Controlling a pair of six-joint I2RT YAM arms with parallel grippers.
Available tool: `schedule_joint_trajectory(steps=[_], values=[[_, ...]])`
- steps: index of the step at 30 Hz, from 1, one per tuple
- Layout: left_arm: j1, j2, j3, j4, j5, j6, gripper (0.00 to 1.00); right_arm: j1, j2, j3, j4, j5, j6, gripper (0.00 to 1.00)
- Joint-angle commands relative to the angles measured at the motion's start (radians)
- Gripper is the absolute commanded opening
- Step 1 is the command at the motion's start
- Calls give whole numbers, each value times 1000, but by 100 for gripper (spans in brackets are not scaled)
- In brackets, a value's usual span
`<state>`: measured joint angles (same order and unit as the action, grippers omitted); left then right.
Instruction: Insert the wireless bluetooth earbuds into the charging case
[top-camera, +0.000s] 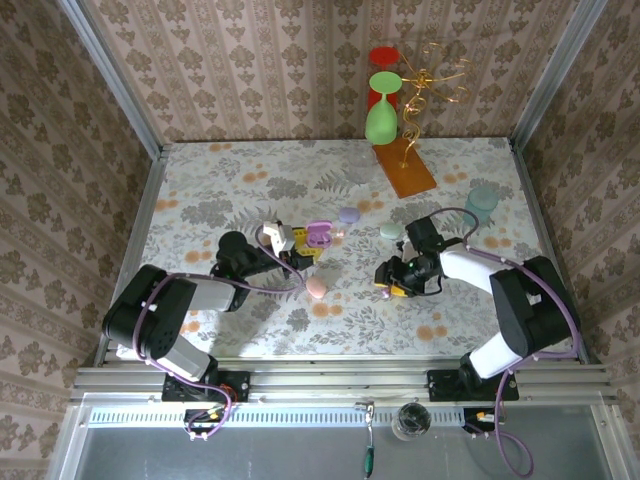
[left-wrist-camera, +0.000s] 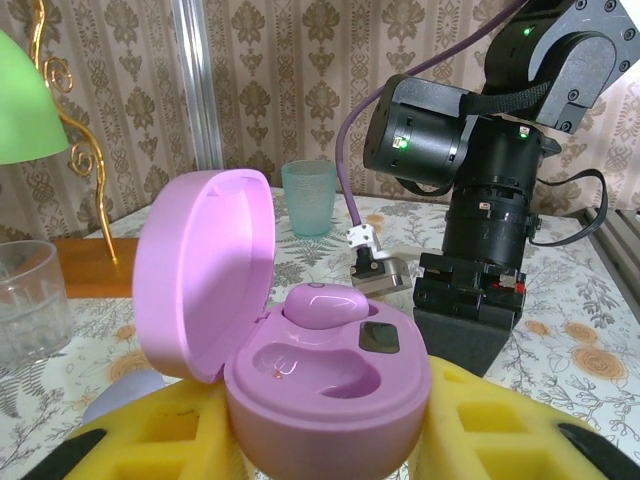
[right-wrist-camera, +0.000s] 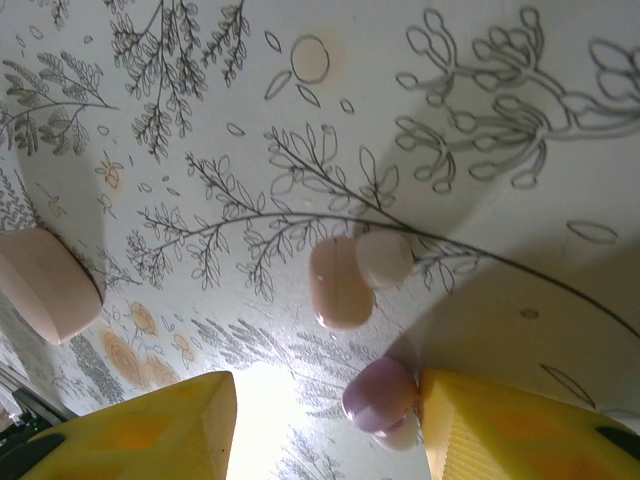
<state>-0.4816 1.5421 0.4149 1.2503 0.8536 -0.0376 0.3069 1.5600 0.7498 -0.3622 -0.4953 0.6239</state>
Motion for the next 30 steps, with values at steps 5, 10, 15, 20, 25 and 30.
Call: schedule_joint_trajectory(steps=[5,10,15,20,25,30], values=[[19,-28,-16,35,5,-1,31,12,28,63,1,0,-39,52],[56,-22,-23,35,2,-4,31,17,0,73,-22,15,-57,52],[103,-26,-38,38,5,-2,31,108,-32,131,-207,340,-143,52],[153,-49,-59,38,3,4,31,278,3,215,-383,737,-151,52],[183,-65,-75,39,10,5,31,394,93,287,-479,925,-94,48],[217,-78,-96,38,12,14,31,466,200,355,-529,973,-55,41]])
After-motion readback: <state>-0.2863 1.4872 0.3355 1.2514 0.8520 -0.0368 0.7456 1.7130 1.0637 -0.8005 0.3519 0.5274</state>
